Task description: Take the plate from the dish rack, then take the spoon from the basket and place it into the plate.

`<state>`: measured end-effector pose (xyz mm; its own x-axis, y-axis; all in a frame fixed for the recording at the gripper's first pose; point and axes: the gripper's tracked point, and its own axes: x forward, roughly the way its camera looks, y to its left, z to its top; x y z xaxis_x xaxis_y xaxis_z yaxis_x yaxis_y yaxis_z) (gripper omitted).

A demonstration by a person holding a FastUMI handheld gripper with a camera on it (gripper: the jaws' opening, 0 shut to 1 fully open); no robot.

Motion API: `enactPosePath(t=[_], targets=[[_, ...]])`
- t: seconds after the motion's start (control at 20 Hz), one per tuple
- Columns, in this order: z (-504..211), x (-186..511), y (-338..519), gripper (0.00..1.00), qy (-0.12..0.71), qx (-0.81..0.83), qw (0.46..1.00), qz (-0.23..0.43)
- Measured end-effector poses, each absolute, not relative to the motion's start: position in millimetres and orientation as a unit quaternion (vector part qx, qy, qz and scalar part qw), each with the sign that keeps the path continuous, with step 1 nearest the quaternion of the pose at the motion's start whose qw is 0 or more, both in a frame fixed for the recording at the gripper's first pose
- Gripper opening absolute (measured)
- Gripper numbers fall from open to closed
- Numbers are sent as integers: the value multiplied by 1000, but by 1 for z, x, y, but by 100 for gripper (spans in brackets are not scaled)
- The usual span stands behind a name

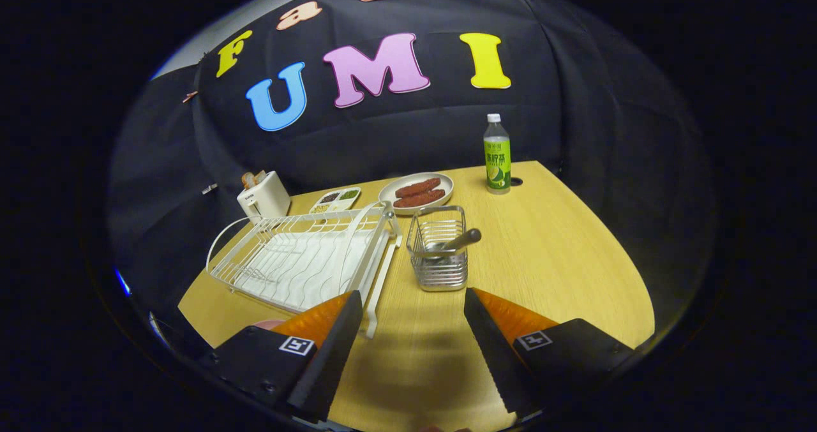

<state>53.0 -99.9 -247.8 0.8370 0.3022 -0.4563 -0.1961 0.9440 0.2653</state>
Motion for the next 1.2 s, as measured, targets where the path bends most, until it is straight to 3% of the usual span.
enactPosePath(t=[0.45, 0.75, 0.9, 1.2], targets=[[-247, 127, -115, 98, 157, 42, 973, 163], [-271, 144, -103, 99, 151, 43, 972, 173], [-275, 146, -95, 84, 138, 10, 974, 179], [-277, 142, -66, 78, 136, -4, 969, 205]])
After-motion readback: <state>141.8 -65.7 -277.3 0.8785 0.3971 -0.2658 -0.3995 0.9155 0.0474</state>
